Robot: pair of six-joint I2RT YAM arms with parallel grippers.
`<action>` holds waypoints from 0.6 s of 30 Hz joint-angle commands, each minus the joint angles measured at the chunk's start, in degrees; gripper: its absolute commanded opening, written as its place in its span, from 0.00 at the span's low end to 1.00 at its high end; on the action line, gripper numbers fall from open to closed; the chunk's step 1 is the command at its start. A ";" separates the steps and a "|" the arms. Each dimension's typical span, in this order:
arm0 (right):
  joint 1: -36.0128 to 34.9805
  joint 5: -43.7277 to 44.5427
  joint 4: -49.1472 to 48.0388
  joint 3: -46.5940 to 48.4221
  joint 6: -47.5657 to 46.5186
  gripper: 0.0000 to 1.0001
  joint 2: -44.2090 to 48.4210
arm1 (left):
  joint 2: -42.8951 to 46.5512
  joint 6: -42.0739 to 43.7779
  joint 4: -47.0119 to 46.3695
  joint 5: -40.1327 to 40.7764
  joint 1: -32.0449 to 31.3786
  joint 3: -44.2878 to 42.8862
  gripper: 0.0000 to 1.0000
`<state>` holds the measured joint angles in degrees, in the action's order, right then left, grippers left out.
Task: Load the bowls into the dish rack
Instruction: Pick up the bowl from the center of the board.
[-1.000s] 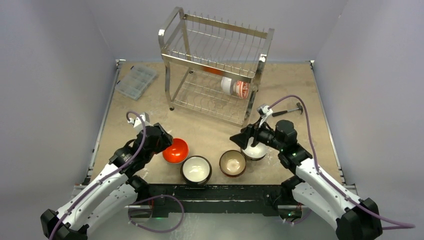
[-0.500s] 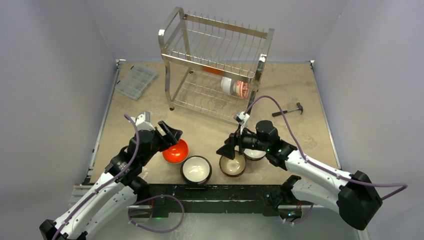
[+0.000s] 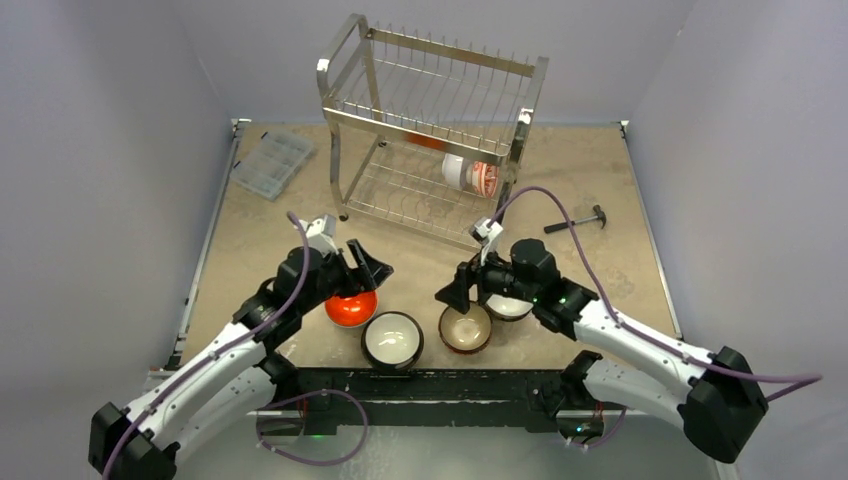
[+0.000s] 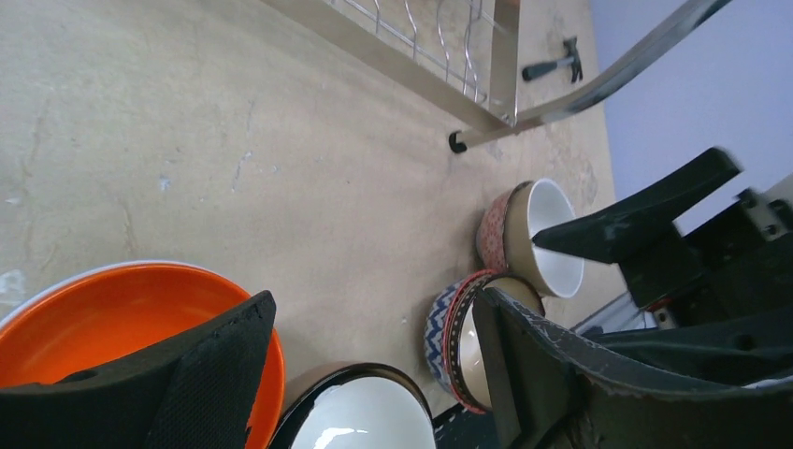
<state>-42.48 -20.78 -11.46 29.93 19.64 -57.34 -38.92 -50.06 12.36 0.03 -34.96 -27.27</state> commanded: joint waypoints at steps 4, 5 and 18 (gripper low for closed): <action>-0.15 10.53 1.89 0.96 0.69 0.80 10.07 | -10.76 5.14 -10.16 -7.93 -3.82 -0.89 0.75; -0.16 11.62 2.51 0.92 0.78 0.81 11.27 | -12.67 5.91 -10.46 -7.75 -4.93 -1.69 0.74; -0.15 18.61 8.30 -0.37 3.20 0.80 22.03 | -36.18 14.56 -18.91 -9.52 -14.13 -10.30 0.61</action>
<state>-42.48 -5.78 -5.06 29.82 21.39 -38.11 -71.02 -39.79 -0.82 -7.99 -46.85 -32.97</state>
